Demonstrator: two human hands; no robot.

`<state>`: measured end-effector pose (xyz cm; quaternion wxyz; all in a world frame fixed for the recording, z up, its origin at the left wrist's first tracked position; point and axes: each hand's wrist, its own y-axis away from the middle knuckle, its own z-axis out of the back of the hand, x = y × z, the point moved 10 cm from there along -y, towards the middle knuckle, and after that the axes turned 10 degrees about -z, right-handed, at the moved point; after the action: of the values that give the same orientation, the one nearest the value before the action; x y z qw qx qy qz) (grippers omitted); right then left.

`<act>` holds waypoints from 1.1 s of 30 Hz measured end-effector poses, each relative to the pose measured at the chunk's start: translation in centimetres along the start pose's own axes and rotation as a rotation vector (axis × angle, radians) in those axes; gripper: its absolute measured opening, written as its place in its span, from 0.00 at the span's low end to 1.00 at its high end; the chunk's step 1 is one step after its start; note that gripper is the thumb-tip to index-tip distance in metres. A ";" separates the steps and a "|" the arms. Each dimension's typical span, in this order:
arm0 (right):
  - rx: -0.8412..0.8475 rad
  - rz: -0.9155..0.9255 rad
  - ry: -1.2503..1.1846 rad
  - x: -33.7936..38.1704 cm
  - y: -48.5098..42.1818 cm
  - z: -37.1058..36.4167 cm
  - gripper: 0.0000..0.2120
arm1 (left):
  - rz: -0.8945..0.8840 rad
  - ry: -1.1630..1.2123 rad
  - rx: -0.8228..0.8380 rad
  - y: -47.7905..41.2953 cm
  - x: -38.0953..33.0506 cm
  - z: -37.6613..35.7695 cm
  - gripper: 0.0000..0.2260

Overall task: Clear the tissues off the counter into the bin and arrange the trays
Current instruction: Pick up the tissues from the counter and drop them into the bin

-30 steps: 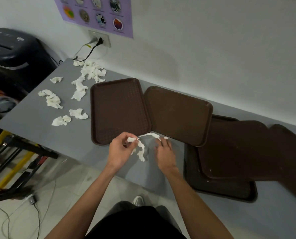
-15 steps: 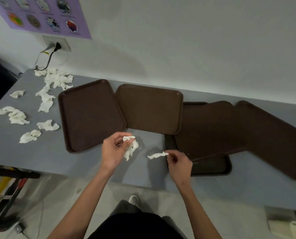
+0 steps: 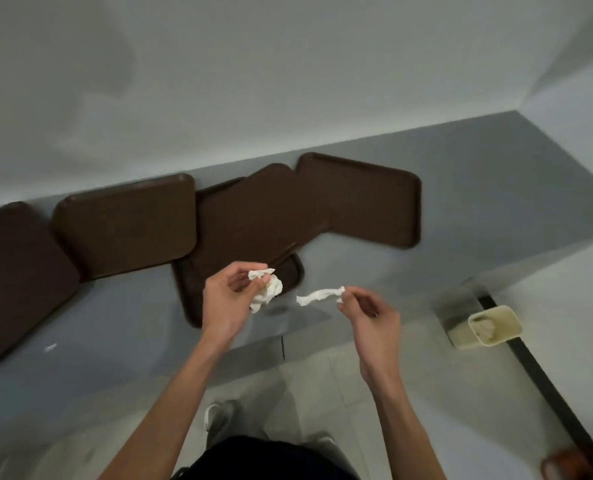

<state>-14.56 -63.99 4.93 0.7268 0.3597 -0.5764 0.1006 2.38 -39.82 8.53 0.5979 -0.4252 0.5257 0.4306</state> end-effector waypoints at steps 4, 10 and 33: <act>-0.112 0.006 0.017 0.1 -2.1 10.1 0.04 | -0.029 0.007 0.111 1.9 -0.9 -11.1 0.08; -0.315 -0.005 -0.052 0.0 -5.3 24.4 0.05 | 0.015 0.047 0.275 3.4 -1.1 -27.1 0.07; -0.715 -0.383 -0.081 -9.0 -29.3 64.9 0.04 | 0.110 -0.152 0.817 4.6 10.5 -84.5 0.08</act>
<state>-50.61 -124.13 -10.21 0.7882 0.1889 -0.5259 -0.2577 -23.37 -119.11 -9.39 0.7307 -0.0915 0.6293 0.2482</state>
